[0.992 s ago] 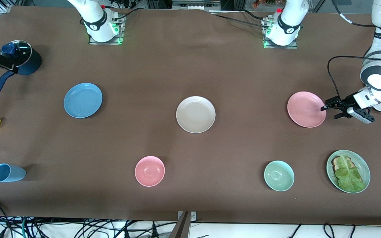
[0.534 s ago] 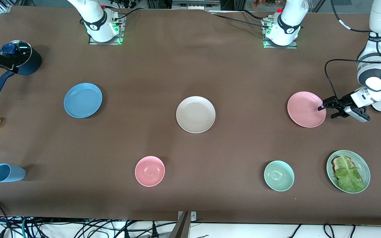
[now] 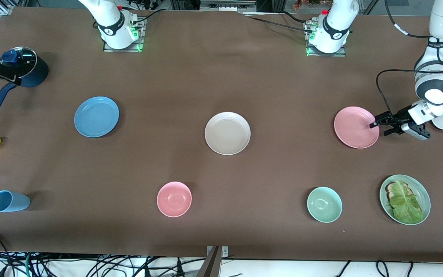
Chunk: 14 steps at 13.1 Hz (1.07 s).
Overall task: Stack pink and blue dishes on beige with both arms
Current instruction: 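Lower the left gripper onto the pink plate rim and grasp it, then slide the pink plate with the left gripper onto the beige plate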
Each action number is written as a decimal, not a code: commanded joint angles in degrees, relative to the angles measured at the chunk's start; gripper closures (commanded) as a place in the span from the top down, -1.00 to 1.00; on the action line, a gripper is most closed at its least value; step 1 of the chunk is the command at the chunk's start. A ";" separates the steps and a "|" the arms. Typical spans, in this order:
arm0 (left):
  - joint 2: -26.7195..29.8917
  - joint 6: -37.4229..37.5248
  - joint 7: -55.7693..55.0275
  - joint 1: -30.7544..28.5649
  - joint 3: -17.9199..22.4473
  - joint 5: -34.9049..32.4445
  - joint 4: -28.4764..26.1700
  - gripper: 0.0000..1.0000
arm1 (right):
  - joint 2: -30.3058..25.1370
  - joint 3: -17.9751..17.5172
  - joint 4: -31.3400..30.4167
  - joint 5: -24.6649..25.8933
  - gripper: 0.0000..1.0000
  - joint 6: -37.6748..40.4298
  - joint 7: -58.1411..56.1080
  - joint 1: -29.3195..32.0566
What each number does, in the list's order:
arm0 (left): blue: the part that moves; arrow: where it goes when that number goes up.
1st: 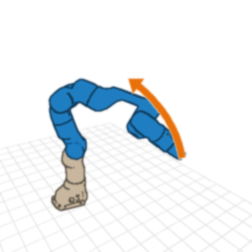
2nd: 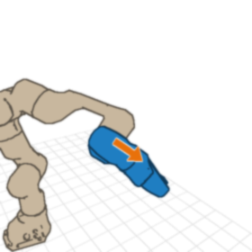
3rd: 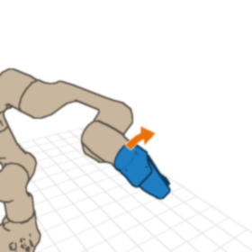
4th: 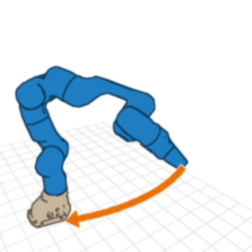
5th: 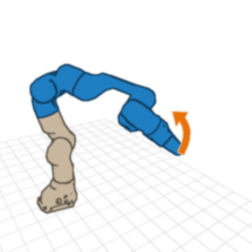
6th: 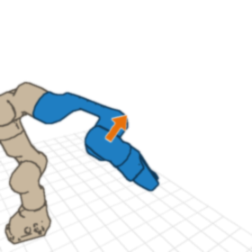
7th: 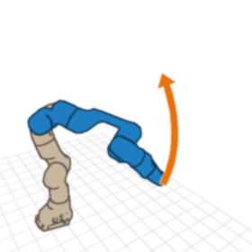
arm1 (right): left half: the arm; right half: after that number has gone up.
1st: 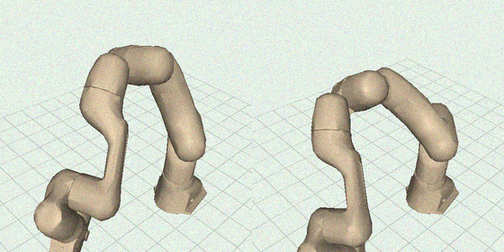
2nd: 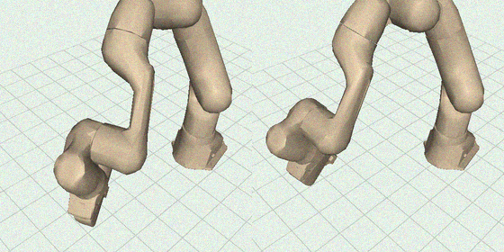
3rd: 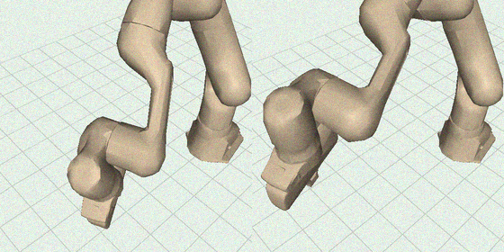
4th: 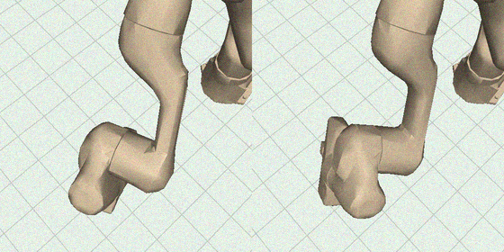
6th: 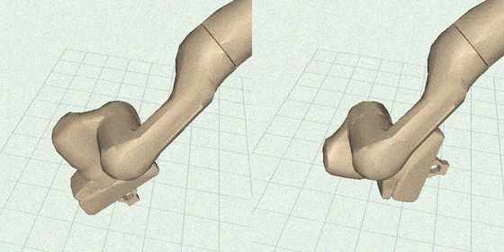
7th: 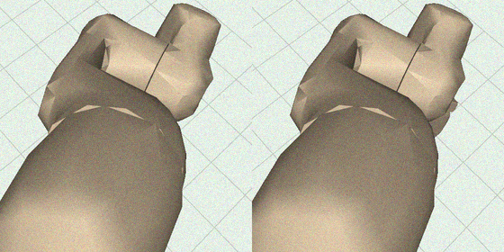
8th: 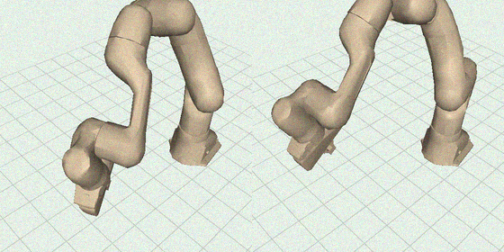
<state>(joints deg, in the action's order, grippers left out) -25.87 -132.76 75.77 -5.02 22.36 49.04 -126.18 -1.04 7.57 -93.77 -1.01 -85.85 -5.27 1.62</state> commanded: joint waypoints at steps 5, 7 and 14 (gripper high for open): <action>-0.14 -0.57 -2.38 0.97 0.58 1.94 -0.55 -0.27 | 0.34 -0.28 0.96 -0.49 1.00 0.95 -0.97 0.76; -0.85 -0.65 -2.47 0.97 0.58 1.94 -0.38 -0.79 | 0.34 -0.28 0.96 -0.49 1.00 0.95 -0.97 0.76; -0.33 0.05 -7.29 1.23 0.67 1.41 0.15 -1.00 | 0.34 -0.28 0.96 -0.49 1.00 0.95 -0.97 0.76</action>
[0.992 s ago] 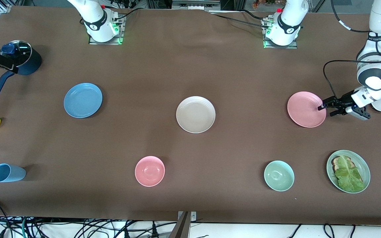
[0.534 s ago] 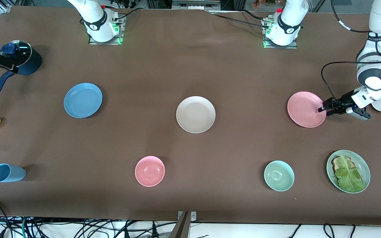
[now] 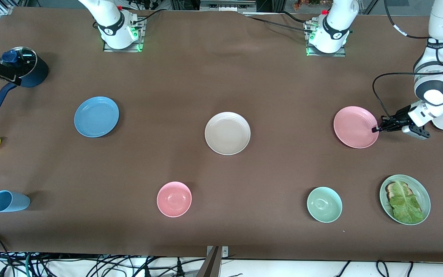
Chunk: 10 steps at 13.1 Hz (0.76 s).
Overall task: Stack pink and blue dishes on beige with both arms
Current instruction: 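Slide the pink plate with the left gripper onto the beige plate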
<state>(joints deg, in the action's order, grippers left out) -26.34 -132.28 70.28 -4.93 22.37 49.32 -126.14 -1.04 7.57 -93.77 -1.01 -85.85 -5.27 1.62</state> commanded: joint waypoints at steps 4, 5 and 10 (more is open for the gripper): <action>1.99 -0.08 -7.50 4.83 0.31 0.86 0.19 -1.00 | 0.34 -0.28 0.96 -0.58 1.00 0.95 -0.97 0.75; 2.43 0.96 -10.22 6.15 0.14 0.86 0.19 -1.00 | 0.34 -0.28 0.96 -0.49 1.00 0.95 -0.97 0.75; 7.61 3.86 -20.70 8.36 -4.25 0.69 0.10 -1.00 | 0.34 -0.28 0.96 -0.49 1.00 1.04 -0.97 0.75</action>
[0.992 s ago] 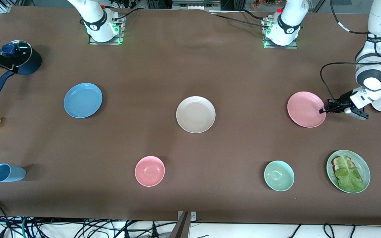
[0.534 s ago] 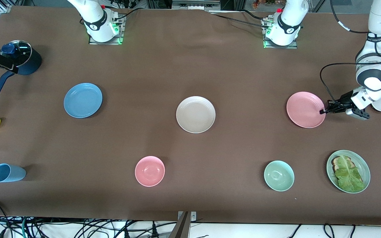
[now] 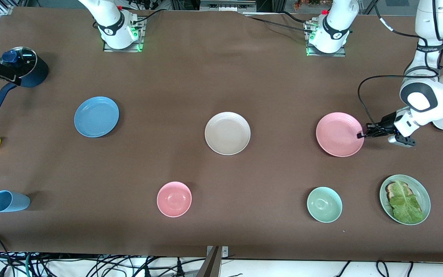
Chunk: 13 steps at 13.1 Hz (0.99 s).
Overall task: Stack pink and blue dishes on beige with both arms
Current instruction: 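Slide the pink plate with the left gripper onto the beige plate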
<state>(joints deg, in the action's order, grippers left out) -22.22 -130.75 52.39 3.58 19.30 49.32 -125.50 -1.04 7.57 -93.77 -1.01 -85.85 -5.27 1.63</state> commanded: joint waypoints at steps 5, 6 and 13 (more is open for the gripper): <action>9.64 4.28 -20.01 0.64 -7.07 -5.20 -0.45 -1.00 | 0.34 -0.19 0.87 -0.58 1.00 1.04 -1.06 0.74; 10.17 4.28 -23.09 0.64 -9.26 -5.20 -0.45 -1.00 | 0.34 -0.19 0.87 -0.58 1.00 1.04 -0.97 0.74; 10.01 -5.97 -41.56 0.99 -25.60 -5.20 1.66 -1.00 | 0.34 -0.19 0.87 -0.58 1.00 1.04 -0.97 0.74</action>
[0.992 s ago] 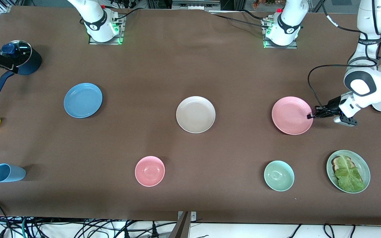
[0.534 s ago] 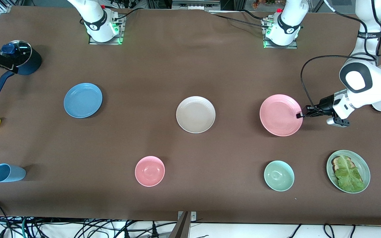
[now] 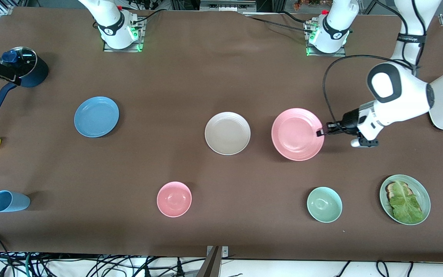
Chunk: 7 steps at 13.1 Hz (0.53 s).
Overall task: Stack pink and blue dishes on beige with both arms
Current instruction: 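Slide the pink plate with the left gripper onto the beige plate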
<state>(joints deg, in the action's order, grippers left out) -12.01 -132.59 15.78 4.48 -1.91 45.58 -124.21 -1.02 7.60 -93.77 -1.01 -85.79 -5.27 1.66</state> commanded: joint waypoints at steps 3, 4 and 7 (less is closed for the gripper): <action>-2.67 -12.85 -11.10 1.66 -10.64 -1.46 0.72 -1.00 | 0.32 -0.21 0.96 -0.58 1.00 0.97 -0.97 0.71; -3.72 -14.79 -13.04 3.76 -10.74 -1.46 1.08 -1.00 | 0.32 -0.21 0.96 -0.58 1.00 0.88 -0.97 0.71; -6.71 -21.11 -16.47 9.47 -10.74 -1.37 1.34 -1.00 | 0.32 -0.30 0.96 -0.58 1.00 0.97 -0.97 0.71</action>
<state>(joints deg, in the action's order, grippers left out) -16.55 -150.47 2.28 11.06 -12.94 45.58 -124.21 -1.01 7.60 -93.77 -1.01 -85.77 -5.27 1.67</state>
